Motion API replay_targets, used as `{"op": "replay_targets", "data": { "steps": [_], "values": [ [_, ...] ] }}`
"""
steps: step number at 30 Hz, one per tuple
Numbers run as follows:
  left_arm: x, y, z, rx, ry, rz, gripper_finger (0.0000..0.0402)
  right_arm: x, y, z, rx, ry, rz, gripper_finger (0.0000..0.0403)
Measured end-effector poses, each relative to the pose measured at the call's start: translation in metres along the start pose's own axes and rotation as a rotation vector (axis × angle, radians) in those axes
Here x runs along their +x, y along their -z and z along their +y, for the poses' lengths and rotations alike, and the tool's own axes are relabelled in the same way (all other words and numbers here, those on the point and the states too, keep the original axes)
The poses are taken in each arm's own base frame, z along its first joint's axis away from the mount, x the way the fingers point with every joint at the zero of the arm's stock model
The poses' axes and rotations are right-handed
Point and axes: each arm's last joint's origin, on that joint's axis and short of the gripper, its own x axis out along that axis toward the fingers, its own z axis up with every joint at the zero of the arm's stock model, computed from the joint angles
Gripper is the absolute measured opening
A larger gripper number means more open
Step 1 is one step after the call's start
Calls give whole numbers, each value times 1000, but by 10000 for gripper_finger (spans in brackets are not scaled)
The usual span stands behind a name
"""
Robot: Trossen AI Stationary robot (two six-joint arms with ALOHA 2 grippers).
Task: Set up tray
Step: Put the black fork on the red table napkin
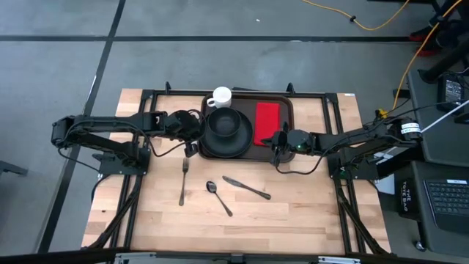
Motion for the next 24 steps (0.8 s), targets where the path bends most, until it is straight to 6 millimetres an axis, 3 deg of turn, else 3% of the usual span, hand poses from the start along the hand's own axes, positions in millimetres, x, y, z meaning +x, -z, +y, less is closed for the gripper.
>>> {"op": "replay_targets", "data": {
  "steps": [7,18,24],
  "values": [
    [0,1,-1,-32,38,16,19,0,0,0,-48,0,-3,14],
    [-1,14,1,-23,10,153,131,0,-4,0,-36,0,-43,17],
    [-7,19,2,-119,4,253,182,0,-5,0,-37,1,-53,8]
  ]
}}
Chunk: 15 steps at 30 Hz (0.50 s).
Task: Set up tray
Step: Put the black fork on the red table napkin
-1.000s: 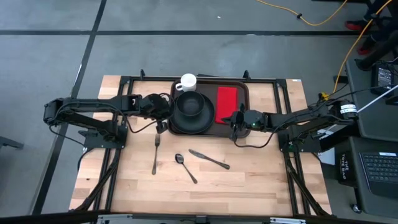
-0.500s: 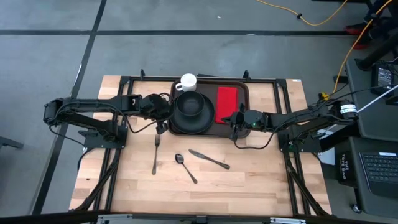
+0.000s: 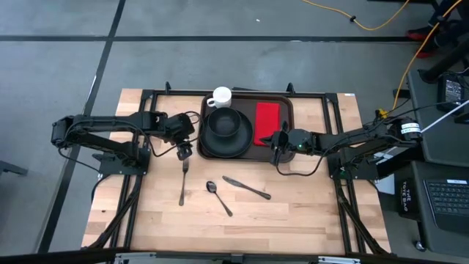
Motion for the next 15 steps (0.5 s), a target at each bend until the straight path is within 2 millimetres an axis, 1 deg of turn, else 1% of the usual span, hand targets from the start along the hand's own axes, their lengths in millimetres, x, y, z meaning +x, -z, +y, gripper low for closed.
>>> {"op": "replay_targets", "data": {
  "steps": [3,5,10,15],
  "values": [
    [-2,1,2,-78,114,73,193,0,0,0,3,1,0,5],
    [1,0,4,-88,166,107,195,0,0,0,3,1,0,7],
    [10,-1,18,-58,199,174,196,0,-2,0,-10,1,-21,15],
    [23,-5,32,-44,199,218,196,0,-5,0,-40,3,-45,5]
  ]
}}
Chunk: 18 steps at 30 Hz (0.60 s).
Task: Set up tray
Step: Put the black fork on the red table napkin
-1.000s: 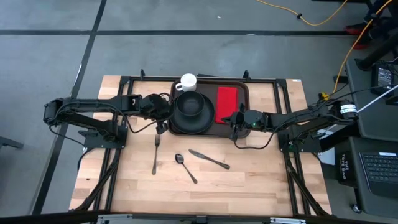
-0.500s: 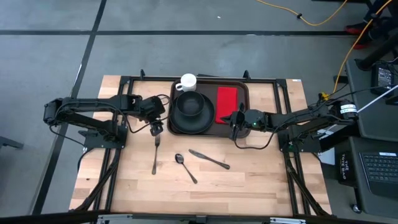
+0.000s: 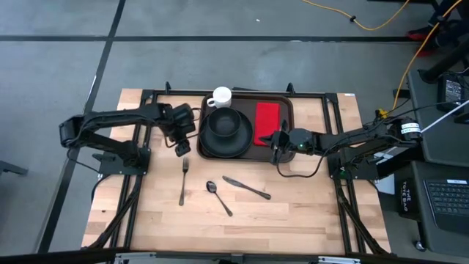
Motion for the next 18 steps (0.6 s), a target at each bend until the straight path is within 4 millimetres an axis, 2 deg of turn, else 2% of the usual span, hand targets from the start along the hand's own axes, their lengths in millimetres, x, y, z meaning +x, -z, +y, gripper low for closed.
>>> {"op": "replay_targets", "data": {
  "steps": [10,18],
  "values": [
    [31,-3,10,29,-5,209,196,0,0,0,4,0,2,11],
    [54,-6,12,108,5,307,196,0,0,0,6,0,2,8]
  ]
}}
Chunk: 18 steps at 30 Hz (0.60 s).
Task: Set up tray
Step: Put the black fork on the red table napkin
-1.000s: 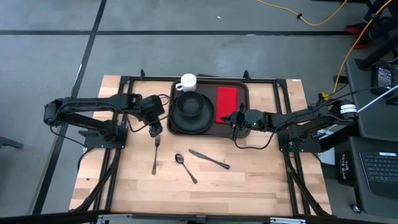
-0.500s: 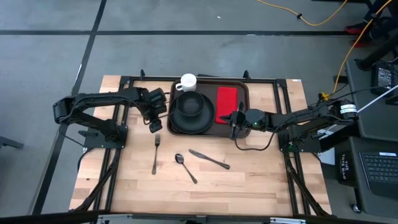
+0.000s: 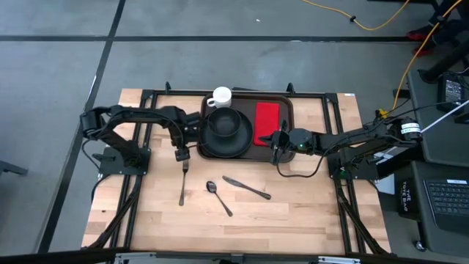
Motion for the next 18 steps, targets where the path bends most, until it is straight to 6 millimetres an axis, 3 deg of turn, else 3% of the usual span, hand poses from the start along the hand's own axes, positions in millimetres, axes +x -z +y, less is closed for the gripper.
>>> {"op": "replay_targets", "data": {
  "steps": [18],
  "values": [
    [24,-9,7,164,25,90,196,0,-1,0,0,0,-6,18]
  ]
}}
